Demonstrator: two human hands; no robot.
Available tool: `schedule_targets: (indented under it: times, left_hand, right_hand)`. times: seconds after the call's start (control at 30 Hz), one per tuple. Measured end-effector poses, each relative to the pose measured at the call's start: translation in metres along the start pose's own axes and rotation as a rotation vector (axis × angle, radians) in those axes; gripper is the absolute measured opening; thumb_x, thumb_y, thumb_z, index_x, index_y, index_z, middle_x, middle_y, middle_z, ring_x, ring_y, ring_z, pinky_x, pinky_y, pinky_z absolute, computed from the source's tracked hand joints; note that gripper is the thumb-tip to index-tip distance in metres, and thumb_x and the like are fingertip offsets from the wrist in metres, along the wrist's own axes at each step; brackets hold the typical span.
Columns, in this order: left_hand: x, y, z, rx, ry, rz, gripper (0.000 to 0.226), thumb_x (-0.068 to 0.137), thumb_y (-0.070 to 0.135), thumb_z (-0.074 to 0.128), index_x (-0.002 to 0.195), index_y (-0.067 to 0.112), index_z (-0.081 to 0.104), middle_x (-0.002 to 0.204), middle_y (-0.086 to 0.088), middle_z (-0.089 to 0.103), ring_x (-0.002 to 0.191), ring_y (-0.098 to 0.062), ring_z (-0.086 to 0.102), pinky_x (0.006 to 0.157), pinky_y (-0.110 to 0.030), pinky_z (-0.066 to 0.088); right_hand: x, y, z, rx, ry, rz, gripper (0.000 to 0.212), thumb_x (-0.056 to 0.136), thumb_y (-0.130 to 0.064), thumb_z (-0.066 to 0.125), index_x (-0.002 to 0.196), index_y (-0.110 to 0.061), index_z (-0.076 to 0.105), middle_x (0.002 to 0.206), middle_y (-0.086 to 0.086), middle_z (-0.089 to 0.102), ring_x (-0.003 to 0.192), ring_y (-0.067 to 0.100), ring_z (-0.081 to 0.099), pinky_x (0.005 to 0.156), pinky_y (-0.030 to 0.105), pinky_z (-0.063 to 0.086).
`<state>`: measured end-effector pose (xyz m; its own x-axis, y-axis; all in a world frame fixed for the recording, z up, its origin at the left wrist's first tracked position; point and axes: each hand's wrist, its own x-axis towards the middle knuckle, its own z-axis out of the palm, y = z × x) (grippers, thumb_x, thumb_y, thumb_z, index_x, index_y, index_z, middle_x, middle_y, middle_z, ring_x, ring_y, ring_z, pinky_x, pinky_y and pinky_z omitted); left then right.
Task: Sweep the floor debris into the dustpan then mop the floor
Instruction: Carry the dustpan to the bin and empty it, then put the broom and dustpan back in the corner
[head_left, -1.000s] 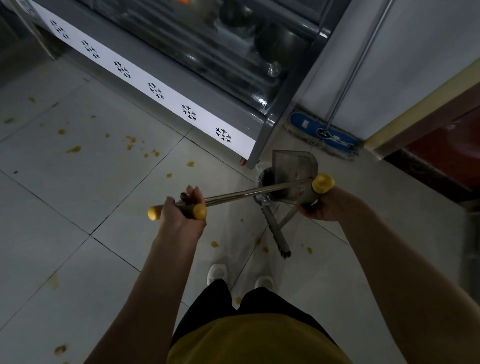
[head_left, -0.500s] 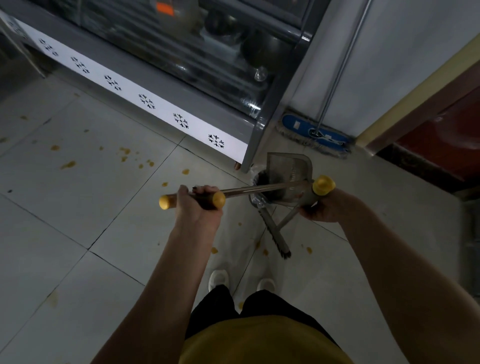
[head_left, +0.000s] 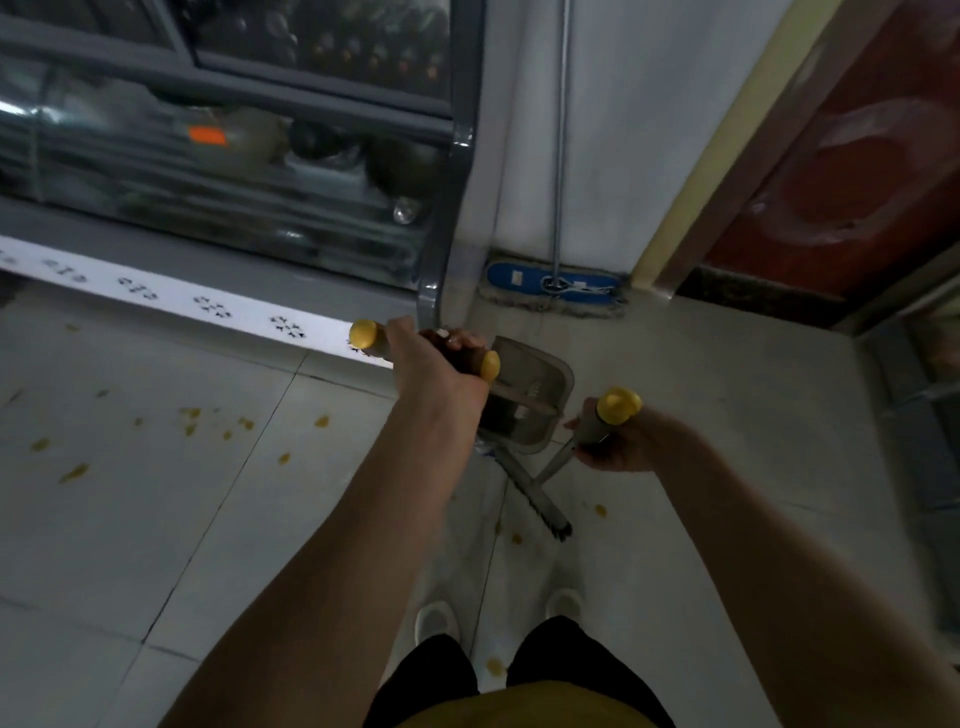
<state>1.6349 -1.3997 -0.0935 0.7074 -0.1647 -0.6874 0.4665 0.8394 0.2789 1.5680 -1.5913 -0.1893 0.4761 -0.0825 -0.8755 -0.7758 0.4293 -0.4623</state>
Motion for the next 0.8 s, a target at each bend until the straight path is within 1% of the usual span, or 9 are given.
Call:
schedule_targets:
  times: [0.1, 0.2, 0.27, 0.37, 0.5, 0.6, 0.63, 0.73, 0.8]
  left_hand:
    - [0.003, -0.018, 0.022, 0.051, -0.019, 0.021, 0.028, 0.091, 0.025, 0.047, 0.067, 0.012, 0.038, 0.038, 0.002, 0.036, 0.027, -0.01, 0.035, 0.036, -0.013, 0.035]
    - [0.002, -0.042, 0.045, 0.091, -0.042, 0.032, 0.032, 0.091, 0.022, 0.045, 0.062, 0.013, 0.035, 0.036, 0.003, 0.035, 0.026, -0.009, 0.033, 0.035, -0.012, 0.033]
    - [0.001, -0.06, 0.06, 0.127, -0.054, 0.034, 0.034, 0.091, 0.022, 0.045, 0.06, 0.013, 0.035, 0.034, 0.004, 0.035, 0.025, -0.009, 0.033, 0.035, -0.012, 0.033]
    - [0.0, -0.085, 0.082, 0.173, -0.087, 0.045, 0.034, 0.091, 0.02, 0.043, 0.059, 0.014, 0.034, 0.033, 0.005, 0.035, 0.025, -0.008, 0.033, 0.034, -0.012, 0.031]
    - [-0.001, -0.115, 0.113, 0.226, -0.105, 0.038, 0.031, 0.091, 0.018, 0.045, 0.062, 0.012, 0.038, 0.036, 0.003, 0.037, 0.027, -0.007, 0.033, 0.034, -0.012, 0.031]
    - [-0.006, -0.134, 0.138, 0.247, -0.119, 0.054, 0.028, 0.09, 0.014, 0.048, 0.063, 0.011, 0.039, 0.039, 0.002, 0.04, 0.029, -0.007, 0.035, 0.034, -0.012, 0.033]
    - [-0.007, -0.141, 0.146, 0.245, -0.125, 0.056, 0.029, 0.089, 0.012, 0.048, 0.062, 0.011, 0.039, 0.038, 0.002, 0.039, 0.028, -0.007, 0.034, 0.035, -0.011, 0.033]
    - [-0.014, -0.161, 0.166, 0.241, -0.16, 0.044, 0.032, 0.089, 0.01, 0.046, 0.059, 0.012, 0.036, 0.033, 0.002, 0.037, 0.025, -0.007, 0.033, 0.034, -0.01, 0.031]
    - [-0.017, -0.173, 0.178, 0.245, -0.175, 0.035, 0.032, 0.089, 0.008, 0.046, 0.058, 0.012, 0.036, 0.033, 0.002, 0.037, 0.025, -0.007, 0.034, 0.035, -0.01, 0.032]
  right_hand:
    - [-0.006, -0.006, -0.014, 0.01, 0.025, -0.018, 0.026, 0.098, -0.023, 0.049, 0.082, -0.003, 0.056, 0.075, 0.013, 0.055, 0.051, 0.023, 0.061, 0.04, 0.025, 0.054]
    - [-0.011, -0.017, -0.035, 0.064, 0.014, -0.029, 0.028, 0.096, -0.023, 0.051, 0.078, -0.003, 0.056, 0.056, 0.011, 0.062, 0.038, 0.02, 0.061, 0.04, 0.025, 0.054]
    - [-0.014, -0.025, -0.053, 0.091, -0.003, -0.032, 0.027, 0.096, -0.021, 0.051, 0.076, -0.003, 0.056, 0.048, 0.01, 0.063, 0.038, 0.019, 0.062, 0.042, 0.026, 0.055]
    - [-0.019, -0.035, -0.082, 0.033, -0.029, -0.018, 0.025, 0.095, -0.019, 0.051, 0.077, -0.003, 0.055, 0.055, 0.011, 0.063, 0.049, 0.022, 0.062, 0.043, 0.025, 0.055]
    - [-0.025, -0.053, -0.121, -0.061, -0.025, 0.073, 0.023, 0.095, -0.022, 0.051, 0.09, 0.0, 0.055, 0.065, 0.012, 0.057, 0.04, 0.021, 0.059, 0.037, 0.024, 0.052]
    - [-0.025, -0.068, -0.149, -0.221, -0.014, 0.098, 0.025, 0.095, -0.025, 0.048, 0.102, -0.002, 0.052, 0.074, 0.012, 0.051, 0.056, 0.017, 0.054, 0.041, 0.022, 0.051]
    - [-0.026, -0.072, -0.158, -0.262, -0.02, 0.102, 0.025, 0.095, -0.025, 0.047, 0.103, -0.002, 0.053, 0.075, 0.012, 0.05, 0.056, 0.016, 0.054, 0.041, 0.021, 0.051]
    - [-0.029, -0.088, -0.187, -0.352, -0.045, 0.097, 0.028, 0.095, -0.025, 0.048, 0.092, -0.002, 0.062, 0.072, 0.011, 0.051, 0.039, 0.014, 0.056, 0.037, 0.017, 0.049]
    - [-0.031, -0.097, -0.205, -0.383, -0.049, 0.089, 0.031, 0.094, -0.028, 0.049, 0.085, -0.003, 0.066, 0.068, 0.011, 0.052, 0.035, 0.014, 0.055, 0.036, 0.017, 0.049]
